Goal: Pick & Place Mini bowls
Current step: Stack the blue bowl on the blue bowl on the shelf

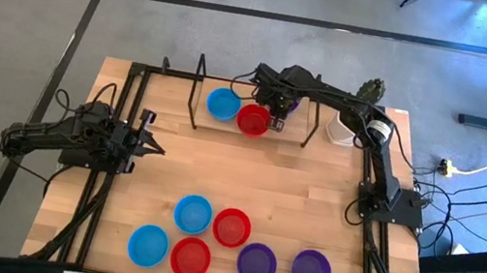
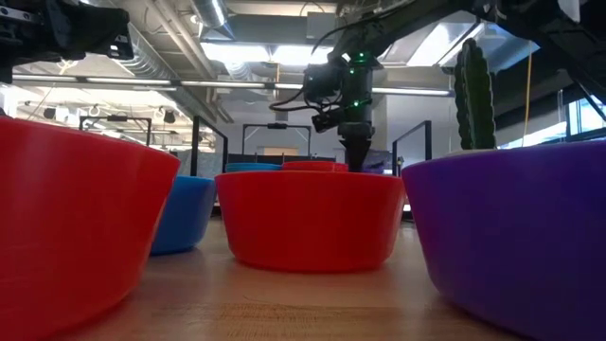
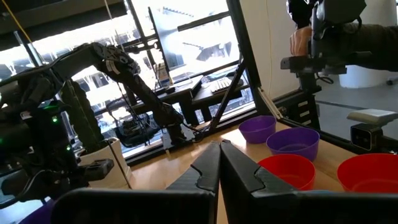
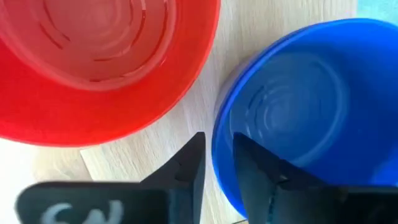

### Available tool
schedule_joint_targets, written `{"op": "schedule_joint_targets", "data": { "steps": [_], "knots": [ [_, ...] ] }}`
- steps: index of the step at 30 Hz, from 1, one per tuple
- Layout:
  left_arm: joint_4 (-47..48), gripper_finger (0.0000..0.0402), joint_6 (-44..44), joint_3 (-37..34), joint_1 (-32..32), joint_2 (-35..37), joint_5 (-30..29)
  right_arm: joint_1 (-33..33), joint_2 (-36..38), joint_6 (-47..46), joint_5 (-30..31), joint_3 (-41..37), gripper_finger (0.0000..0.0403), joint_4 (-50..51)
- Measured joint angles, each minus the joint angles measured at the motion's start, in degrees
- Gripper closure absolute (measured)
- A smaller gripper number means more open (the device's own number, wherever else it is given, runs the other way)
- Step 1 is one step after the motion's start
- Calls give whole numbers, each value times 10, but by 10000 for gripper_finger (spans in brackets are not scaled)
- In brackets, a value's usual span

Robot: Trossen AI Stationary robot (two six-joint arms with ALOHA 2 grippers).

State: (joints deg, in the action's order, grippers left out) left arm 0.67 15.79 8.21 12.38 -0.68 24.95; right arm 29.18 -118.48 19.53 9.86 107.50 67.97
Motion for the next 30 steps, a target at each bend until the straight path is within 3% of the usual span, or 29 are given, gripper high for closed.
{"op": "schedule_joint_targets", "data": {
  "steps": [4,10,14,17,24,28,30],
  "knots": [
    [0,397,0,0,0,0,0,-2,0,0,35,15,302,14],
    [0,394,0,0,0,0,0,-11,1,-9,32,74,291,57],
    [0,395,0,0,0,0,0,-27,1,-15,-23,135,290,97],
    [0,397,0,0,0,0,0,-50,10,-37,-126,177,290,91],
    [4,395,0,0,0,0,0,-172,109,23,-268,190,330,-69],
    [9,399,0,0,0,0,0,-249,190,58,-262,188,386,-125],
    [9,400,0,0,0,0,0,-282,232,80,-239,187,395,-132]
  ]
}}
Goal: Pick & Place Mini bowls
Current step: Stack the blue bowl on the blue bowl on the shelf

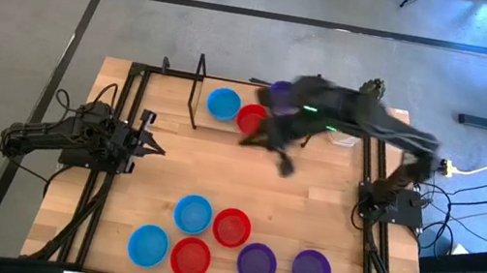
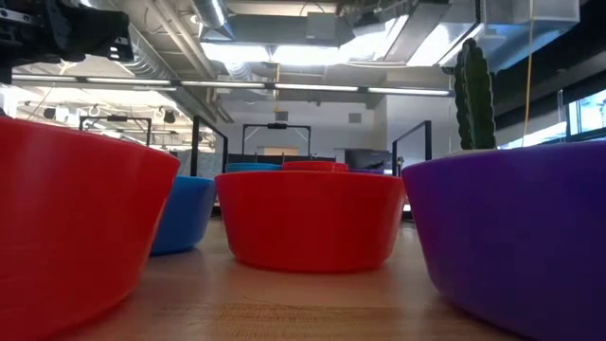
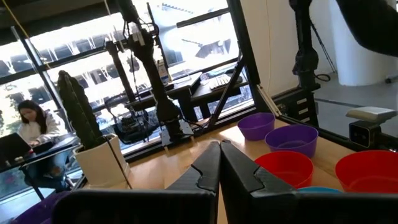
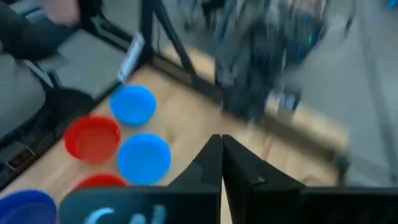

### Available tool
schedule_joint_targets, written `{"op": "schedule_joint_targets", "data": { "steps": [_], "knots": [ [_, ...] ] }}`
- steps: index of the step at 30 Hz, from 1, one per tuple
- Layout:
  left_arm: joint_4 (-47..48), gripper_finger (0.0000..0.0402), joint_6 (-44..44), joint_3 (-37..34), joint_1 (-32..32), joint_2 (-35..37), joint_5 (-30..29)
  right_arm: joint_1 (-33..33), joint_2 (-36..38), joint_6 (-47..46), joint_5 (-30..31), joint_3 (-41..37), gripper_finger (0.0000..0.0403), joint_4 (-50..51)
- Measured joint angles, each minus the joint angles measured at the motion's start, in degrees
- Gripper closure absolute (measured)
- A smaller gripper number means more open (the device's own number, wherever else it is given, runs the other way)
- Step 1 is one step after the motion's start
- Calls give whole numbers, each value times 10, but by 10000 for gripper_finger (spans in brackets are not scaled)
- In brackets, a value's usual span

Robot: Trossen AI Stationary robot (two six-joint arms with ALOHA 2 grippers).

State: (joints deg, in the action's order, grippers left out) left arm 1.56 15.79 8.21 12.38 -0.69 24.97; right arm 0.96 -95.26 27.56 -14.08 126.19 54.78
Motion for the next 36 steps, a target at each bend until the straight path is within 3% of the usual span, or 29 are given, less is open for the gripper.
{"op": "schedule_joint_targets", "data": {
  "steps": [6,10,12,14,18,23,36],
  "knots": [
    [0,396,4,0,0,0,0,-89,119,-31,118,-17,399,-7],
    [0,400,7,0,0,0,0,-154,204,-49,266,-136,400,-34],
    [0,400,6,0,0,0,0,-173,254,-54,306,-222,400,-79],
    [0,398,6,0,0,0,0,-182,312,-54,299,-315,401,-122],
    [0,397,8,0,0,0,0,-183,446,-57,212,-501,401,-244],
    [0,399,19,0,0,0,0,-183,581,-119,200,-722,400,-443],
    [0,399,2,0,0,0,-3,-172,774,-140,221,-1022,400,-588]
  ]
}}
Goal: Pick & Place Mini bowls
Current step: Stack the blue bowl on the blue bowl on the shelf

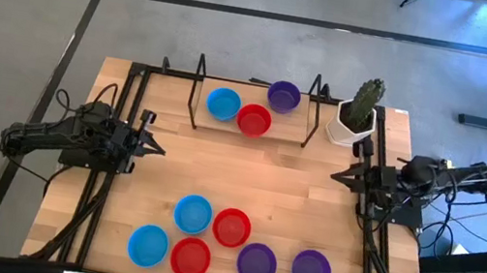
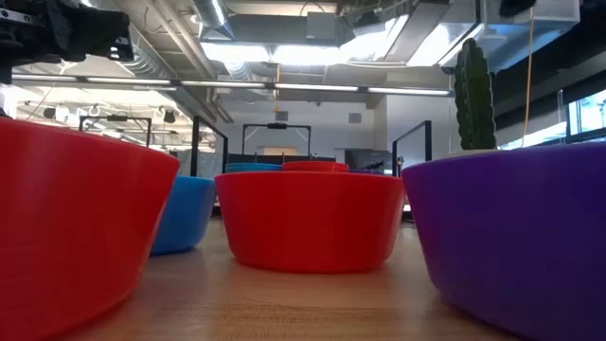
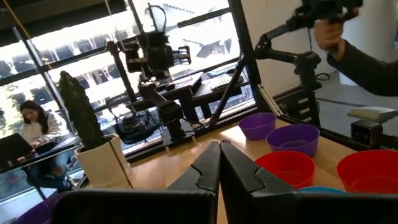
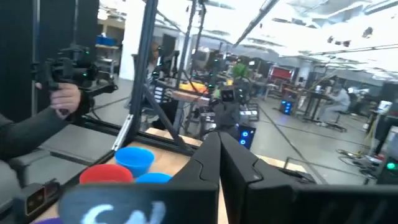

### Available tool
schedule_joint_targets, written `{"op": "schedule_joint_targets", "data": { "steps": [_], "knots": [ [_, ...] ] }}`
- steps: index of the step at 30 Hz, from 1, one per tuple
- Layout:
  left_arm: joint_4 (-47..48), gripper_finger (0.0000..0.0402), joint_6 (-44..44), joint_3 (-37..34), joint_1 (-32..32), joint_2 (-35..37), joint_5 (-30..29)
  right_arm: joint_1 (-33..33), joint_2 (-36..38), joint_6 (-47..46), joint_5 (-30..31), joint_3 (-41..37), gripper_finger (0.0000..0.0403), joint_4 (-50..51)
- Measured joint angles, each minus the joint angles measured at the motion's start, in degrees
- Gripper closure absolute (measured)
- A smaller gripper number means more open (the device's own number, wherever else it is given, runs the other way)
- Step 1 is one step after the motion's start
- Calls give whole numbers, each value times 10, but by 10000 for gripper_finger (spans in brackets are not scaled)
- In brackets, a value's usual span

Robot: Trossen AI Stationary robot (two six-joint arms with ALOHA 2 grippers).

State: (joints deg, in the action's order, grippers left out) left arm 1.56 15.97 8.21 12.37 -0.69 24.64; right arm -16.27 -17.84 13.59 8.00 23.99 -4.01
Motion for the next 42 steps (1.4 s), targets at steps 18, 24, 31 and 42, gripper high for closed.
{"op": "schedule_joint_targets", "data": {
  "steps": [18,24,31,42],
  "knots": [
    [4,399,13,0,0,1,-141,4,92,-15,49,-189,400,-78],
    [-4,400,14,0,0,6,-97,13,106,-29,61,-189,400,-46],
    [4,397,13,0,0,7,-96,44,106,-47,53,-189,400,-19],
    [-9,396,-3,0,0,6,-96,92,105,-54,40,-189,400,17]
  ]
}}
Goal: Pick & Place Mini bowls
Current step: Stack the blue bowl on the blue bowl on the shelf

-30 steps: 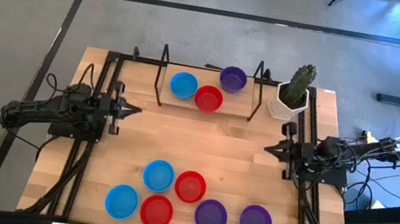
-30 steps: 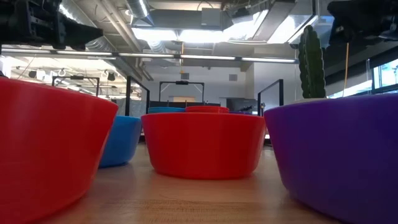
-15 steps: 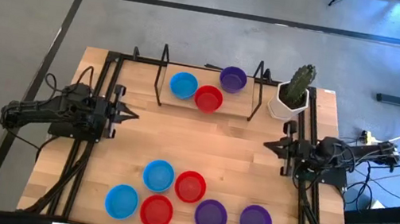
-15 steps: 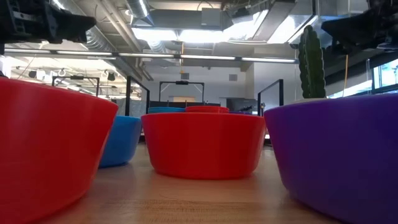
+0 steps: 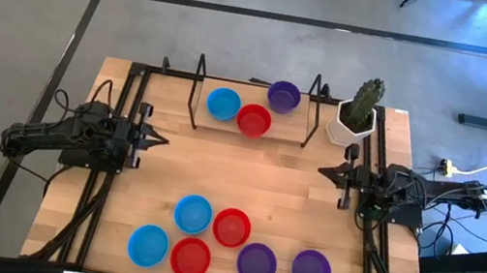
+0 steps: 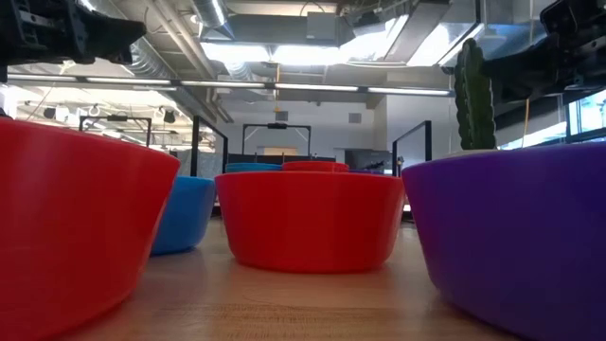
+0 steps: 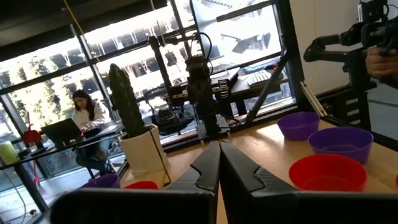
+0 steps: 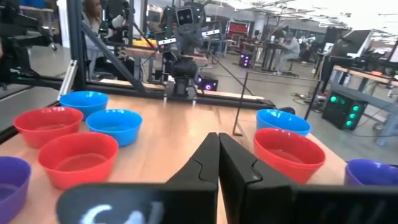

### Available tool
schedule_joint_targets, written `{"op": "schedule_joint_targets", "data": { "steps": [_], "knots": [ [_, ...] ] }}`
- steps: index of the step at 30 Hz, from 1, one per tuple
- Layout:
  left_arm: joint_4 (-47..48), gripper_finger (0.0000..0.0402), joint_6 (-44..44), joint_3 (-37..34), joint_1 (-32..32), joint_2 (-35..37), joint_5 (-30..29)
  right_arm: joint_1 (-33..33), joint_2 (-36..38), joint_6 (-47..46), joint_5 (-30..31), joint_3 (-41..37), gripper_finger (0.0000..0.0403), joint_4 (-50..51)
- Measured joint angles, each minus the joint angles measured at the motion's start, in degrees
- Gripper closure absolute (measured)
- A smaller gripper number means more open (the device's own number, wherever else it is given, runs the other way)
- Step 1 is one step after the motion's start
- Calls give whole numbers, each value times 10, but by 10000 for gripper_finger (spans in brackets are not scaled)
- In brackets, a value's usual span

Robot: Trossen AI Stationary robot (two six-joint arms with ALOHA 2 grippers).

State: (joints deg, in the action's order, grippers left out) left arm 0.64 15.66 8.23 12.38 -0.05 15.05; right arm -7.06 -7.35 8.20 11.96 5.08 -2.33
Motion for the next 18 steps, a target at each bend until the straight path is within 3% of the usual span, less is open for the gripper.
{"op": "schedule_joint_targets", "data": {
  "steps": [18],
  "knots": [
    [0,394,-14,0,0,0,0,7,0,12,-1,0,382,1]
  ]
}}
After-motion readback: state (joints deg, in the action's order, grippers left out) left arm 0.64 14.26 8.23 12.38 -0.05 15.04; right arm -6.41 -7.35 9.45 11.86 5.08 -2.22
